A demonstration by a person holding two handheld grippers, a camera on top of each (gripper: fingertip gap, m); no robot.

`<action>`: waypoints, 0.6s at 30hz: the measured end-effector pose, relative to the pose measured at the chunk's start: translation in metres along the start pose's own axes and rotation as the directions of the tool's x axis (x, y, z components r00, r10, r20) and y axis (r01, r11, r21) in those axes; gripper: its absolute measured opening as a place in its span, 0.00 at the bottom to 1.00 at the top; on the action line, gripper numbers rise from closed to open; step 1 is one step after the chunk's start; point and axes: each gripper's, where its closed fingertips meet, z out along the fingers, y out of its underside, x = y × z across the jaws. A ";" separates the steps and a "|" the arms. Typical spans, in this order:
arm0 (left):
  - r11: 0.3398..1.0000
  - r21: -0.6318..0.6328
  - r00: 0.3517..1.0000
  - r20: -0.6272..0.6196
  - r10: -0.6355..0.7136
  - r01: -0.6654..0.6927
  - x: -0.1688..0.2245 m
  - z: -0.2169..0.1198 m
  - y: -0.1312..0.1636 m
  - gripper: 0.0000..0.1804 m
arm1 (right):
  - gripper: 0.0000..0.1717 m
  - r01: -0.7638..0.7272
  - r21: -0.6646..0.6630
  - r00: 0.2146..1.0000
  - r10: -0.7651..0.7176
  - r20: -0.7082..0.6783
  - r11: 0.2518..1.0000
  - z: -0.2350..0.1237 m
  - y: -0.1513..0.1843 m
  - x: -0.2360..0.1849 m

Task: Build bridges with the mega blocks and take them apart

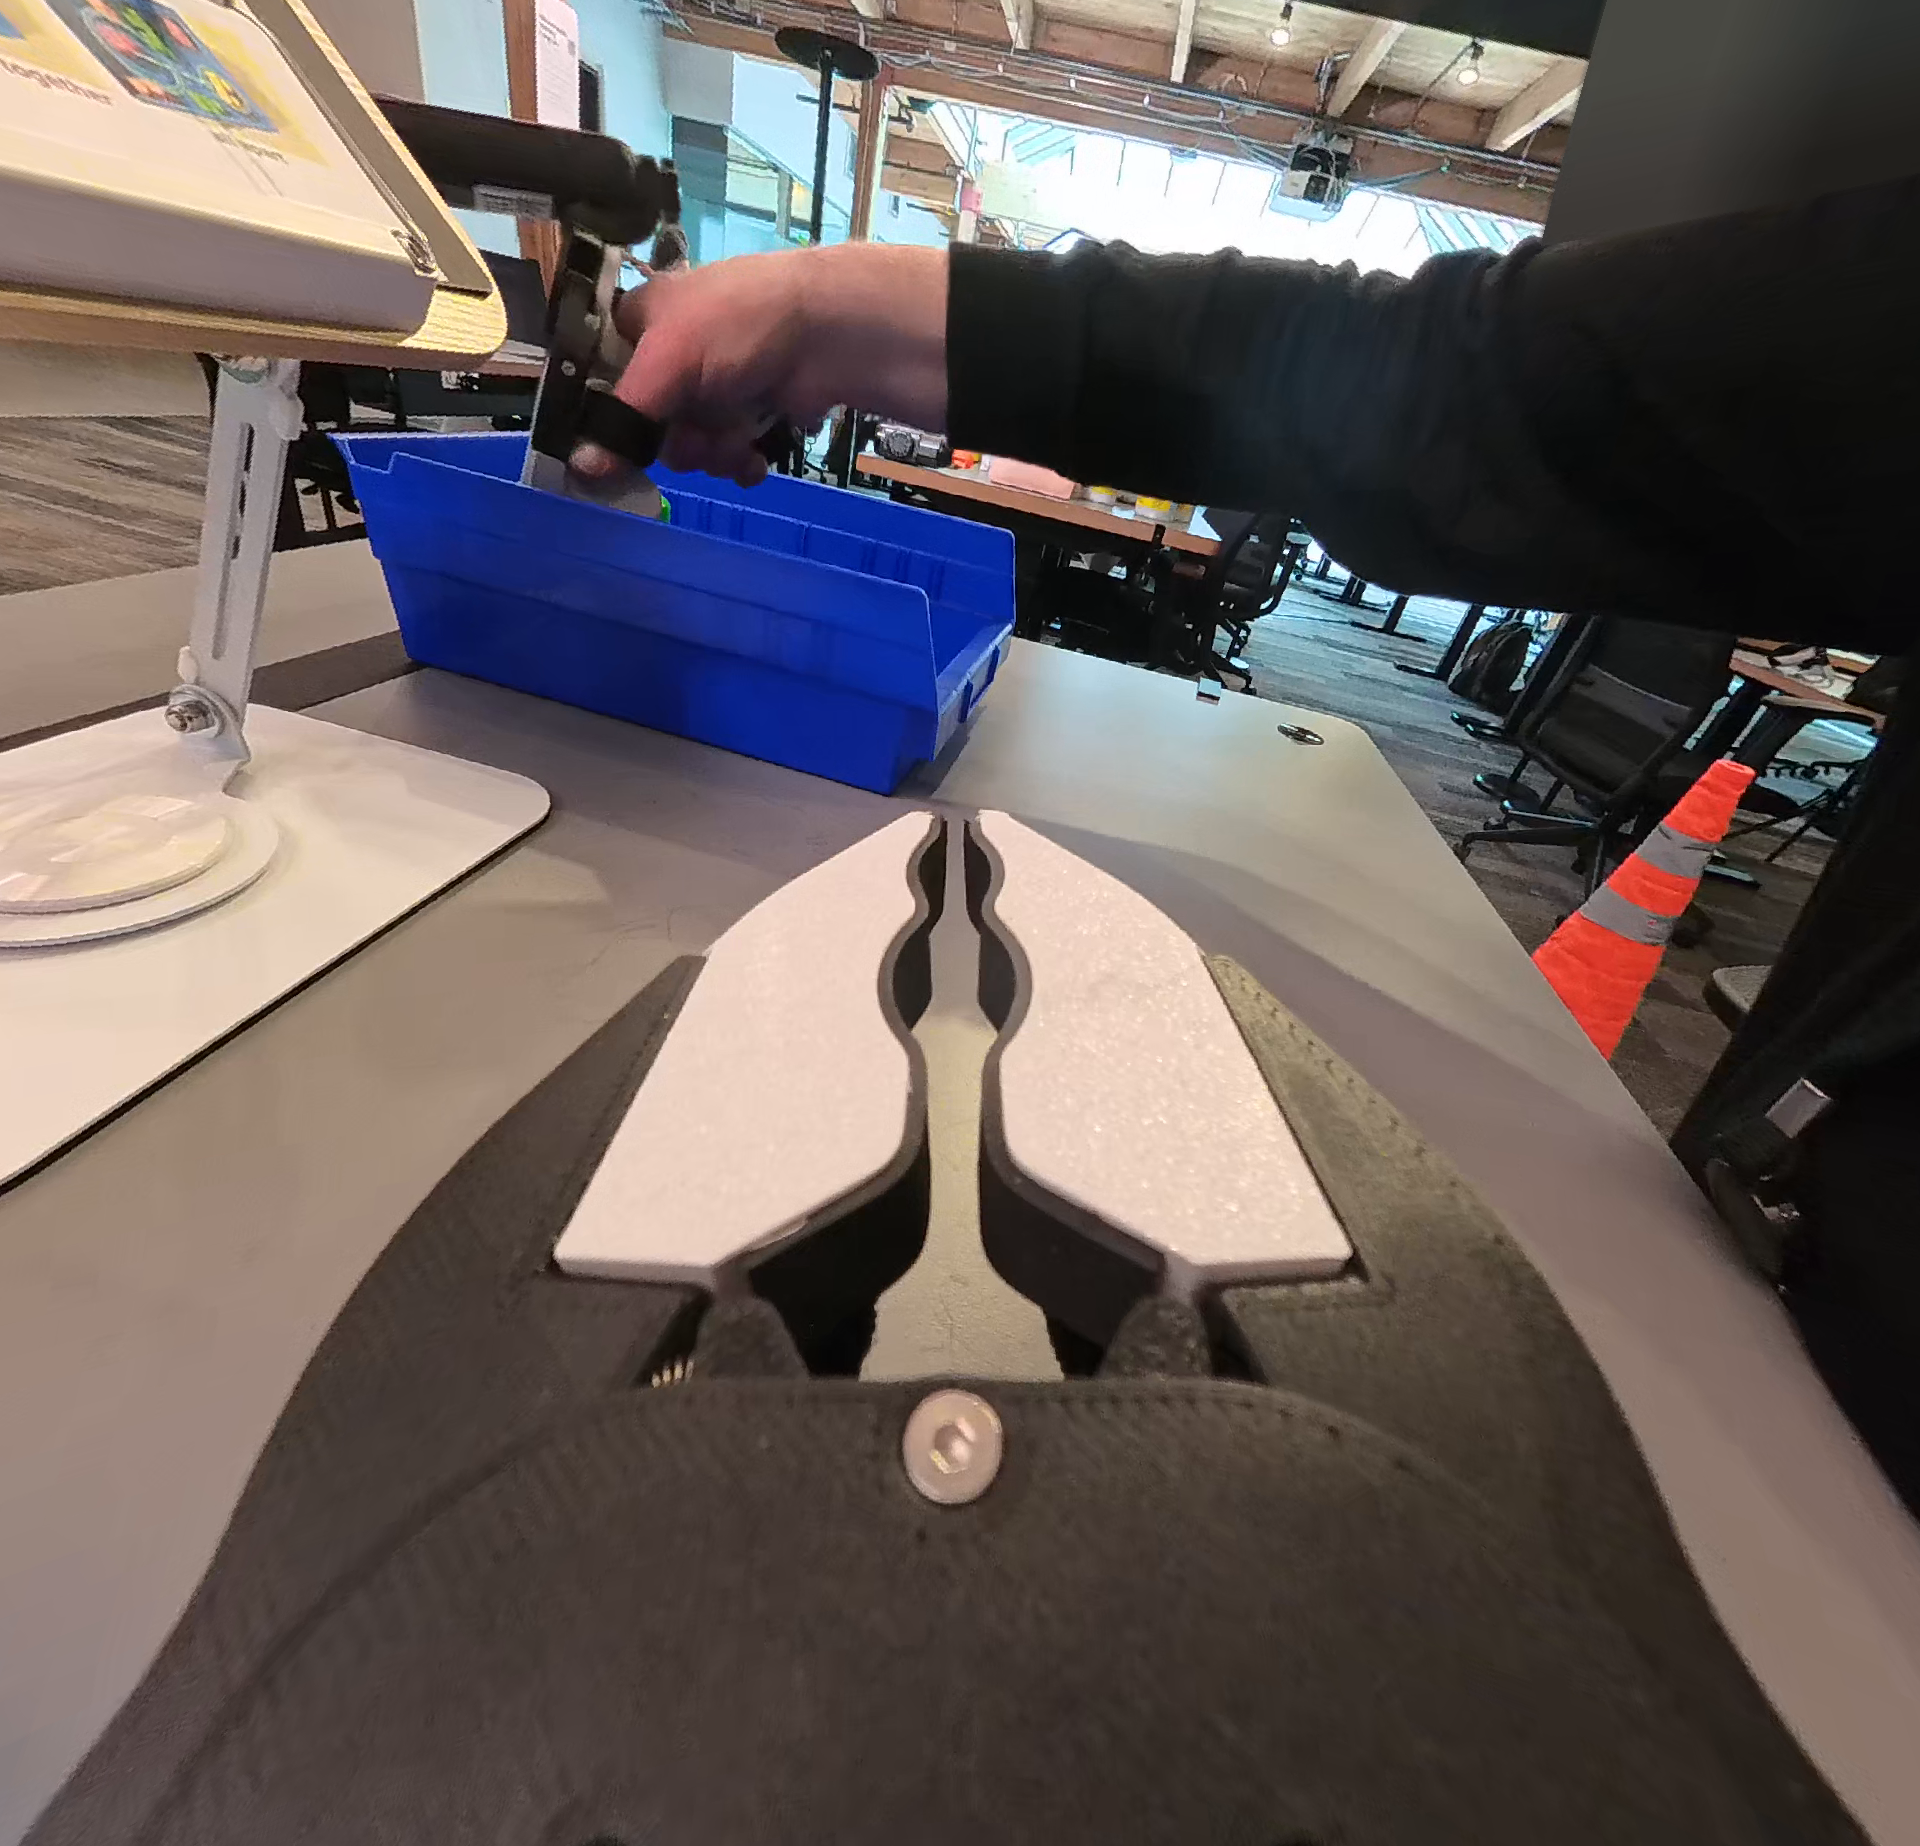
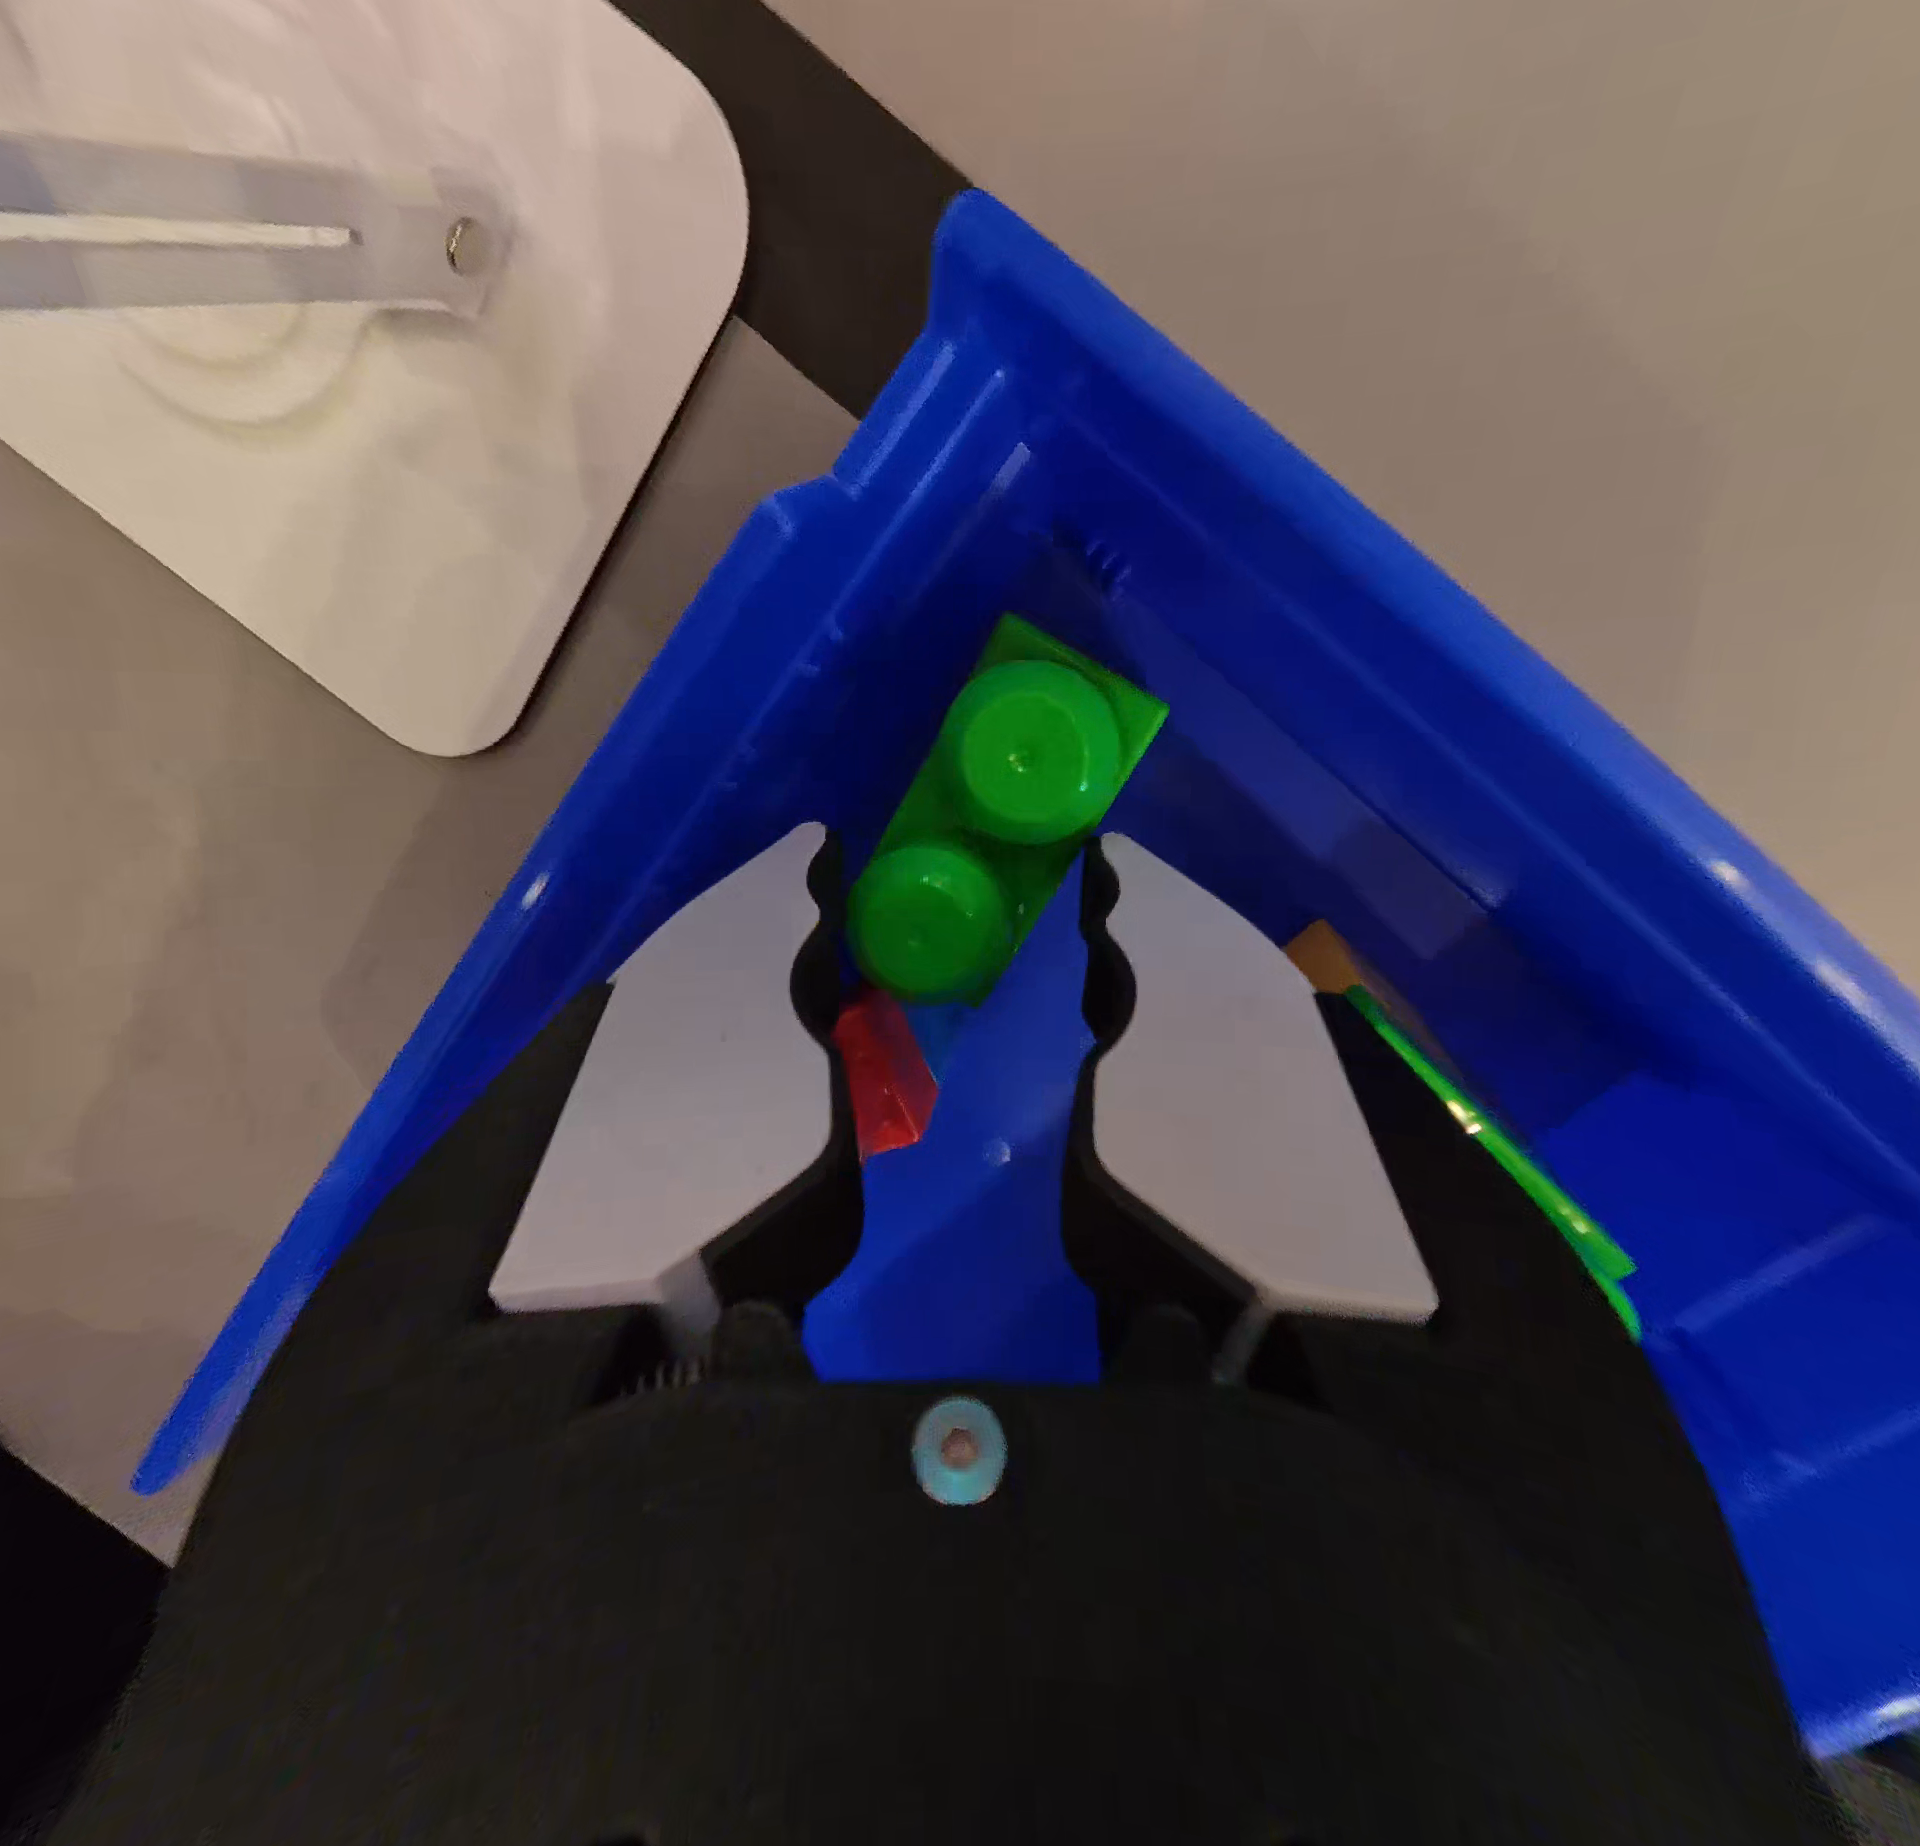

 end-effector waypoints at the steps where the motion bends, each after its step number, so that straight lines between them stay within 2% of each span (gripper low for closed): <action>1: 1.000 0.000 1.000 0.000 -0.001 0.001 0.000 0.000 0.000 0.01 | 0.25 0.029 -0.018 1.000 -0.029 0.003 0.999 0.000 0.000 0.000; 3: 1.000 -0.001 1.000 -0.003 -0.004 0.004 0.000 0.000 0.000 0.01 | 0.25 0.166 -0.081 0.986 -0.164 0.032 0.983 -0.001 0.004 -0.001; 6: 1.000 0.001 1.000 -0.003 -0.008 0.008 -0.001 0.000 0.000 0.01 | 0.23 0.383 -0.192 0.923 -0.384 0.034 0.904 -0.005 0.012 0.004; 9: 1.000 0.001 1.000 -0.003 -0.009 0.009 -0.001 0.000 0.000 0.01 | 0.22 0.496 -0.291 0.858 -0.513 0.021 0.818 -0.009 0.016 0.019; 13: 1.000 0.003 1.000 -0.005 -0.014 0.015 -0.001 0.000 0.000 0.01 | 0.21 0.603 -0.337 0.780 -0.623 0.057 0.723 -0.012 0.020 0.031; 18: 1.000 0.004 1.000 -0.010 -0.022 0.022 -0.002 0.001 0.000 0.02 | 0.21 0.678 -0.285 0.720 -0.689 0.078 0.677 -0.011 0.014 0.038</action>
